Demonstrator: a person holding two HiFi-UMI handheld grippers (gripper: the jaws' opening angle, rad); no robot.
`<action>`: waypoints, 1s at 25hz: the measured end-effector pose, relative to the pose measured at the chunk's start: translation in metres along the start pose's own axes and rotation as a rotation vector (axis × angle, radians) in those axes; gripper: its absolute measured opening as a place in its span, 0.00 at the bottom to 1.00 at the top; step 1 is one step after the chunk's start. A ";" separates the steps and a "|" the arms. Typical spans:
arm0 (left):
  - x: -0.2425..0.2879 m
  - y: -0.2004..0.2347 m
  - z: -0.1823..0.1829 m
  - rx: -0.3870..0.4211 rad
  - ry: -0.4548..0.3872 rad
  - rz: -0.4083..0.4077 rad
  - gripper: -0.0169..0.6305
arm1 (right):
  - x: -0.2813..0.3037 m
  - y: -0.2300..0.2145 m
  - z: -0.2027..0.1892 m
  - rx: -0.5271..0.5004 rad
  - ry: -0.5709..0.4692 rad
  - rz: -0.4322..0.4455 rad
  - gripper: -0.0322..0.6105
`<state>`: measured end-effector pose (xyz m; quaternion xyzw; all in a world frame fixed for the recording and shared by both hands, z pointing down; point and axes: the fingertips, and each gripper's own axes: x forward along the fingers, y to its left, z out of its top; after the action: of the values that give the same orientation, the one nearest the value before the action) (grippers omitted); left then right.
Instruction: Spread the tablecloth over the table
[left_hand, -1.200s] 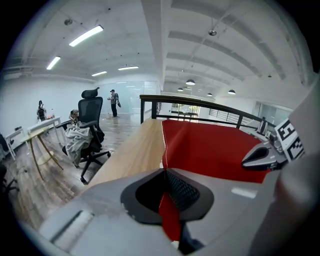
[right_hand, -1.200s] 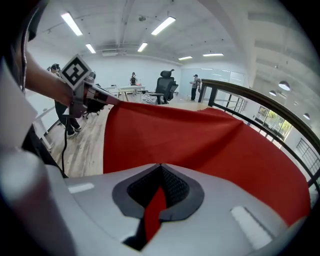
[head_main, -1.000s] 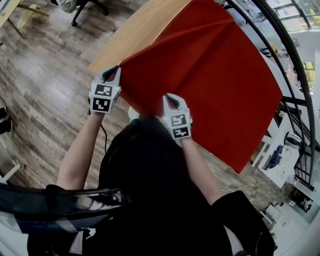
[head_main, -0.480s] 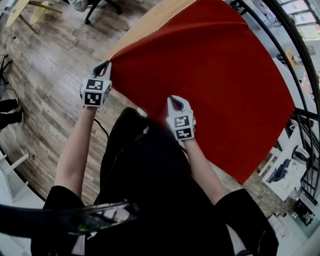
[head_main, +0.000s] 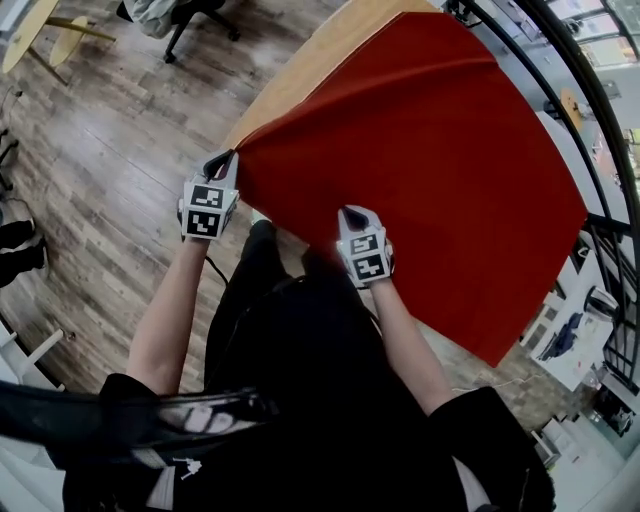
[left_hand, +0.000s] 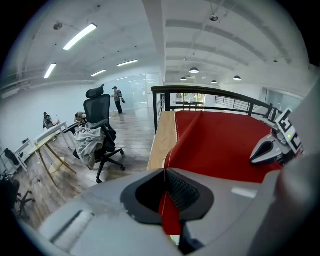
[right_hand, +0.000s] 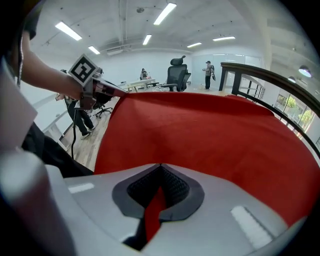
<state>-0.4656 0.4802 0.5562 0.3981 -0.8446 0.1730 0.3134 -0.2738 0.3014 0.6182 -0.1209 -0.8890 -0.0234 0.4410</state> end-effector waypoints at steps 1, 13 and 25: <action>0.001 0.006 -0.002 -0.002 -0.001 -0.016 0.05 | 0.003 0.004 0.002 0.008 0.003 -0.008 0.06; 0.043 0.076 -0.015 0.067 0.006 -0.131 0.05 | 0.030 0.014 0.017 0.164 0.065 -0.166 0.06; 0.111 -0.058 0.141 0.279 -0.202 -0.474 0.04 | 0.002 -0.025 0.107 0.296 -0.145 -0.291 0.06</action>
<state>-0.5293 0.3046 0.5277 0.6387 -0.7231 0.1691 0.2014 -0.3639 0.2933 0.5561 0.0735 -0.9202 0.0525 0.3808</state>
